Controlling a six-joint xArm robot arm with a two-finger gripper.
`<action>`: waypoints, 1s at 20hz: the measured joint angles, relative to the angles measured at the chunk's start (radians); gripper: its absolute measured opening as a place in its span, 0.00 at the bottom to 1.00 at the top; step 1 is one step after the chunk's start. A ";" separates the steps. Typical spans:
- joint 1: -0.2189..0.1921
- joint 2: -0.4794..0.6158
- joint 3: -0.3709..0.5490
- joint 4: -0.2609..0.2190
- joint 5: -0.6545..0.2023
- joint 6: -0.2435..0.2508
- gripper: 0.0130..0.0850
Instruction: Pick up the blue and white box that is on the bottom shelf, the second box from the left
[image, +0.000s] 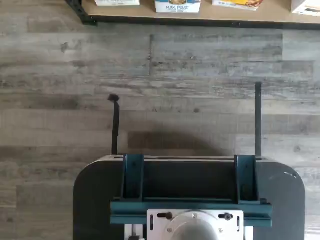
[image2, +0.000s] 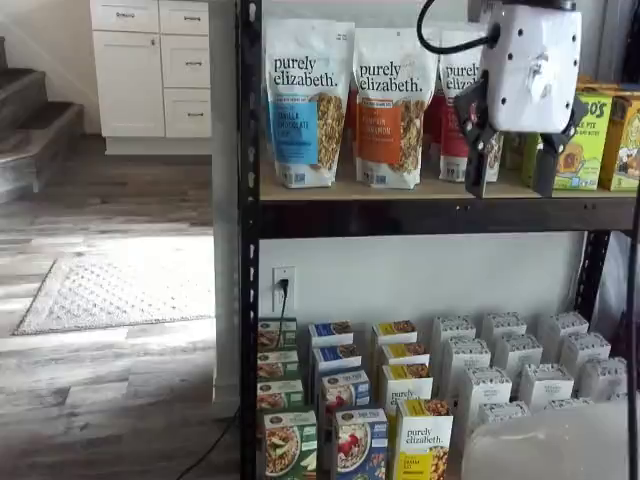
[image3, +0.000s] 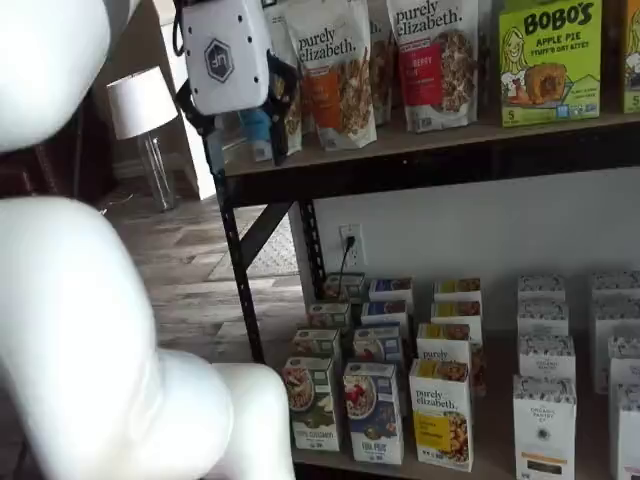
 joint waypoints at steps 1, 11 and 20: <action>0.006 -0.003 0.009 -0.001 -0.011 0.005 1.00; 0.027 -0.023 0.115 -0.008 -0.130 0.021 1.00; 0.028 -0.031 0.240 -0.014 -0.266 0.018 1.00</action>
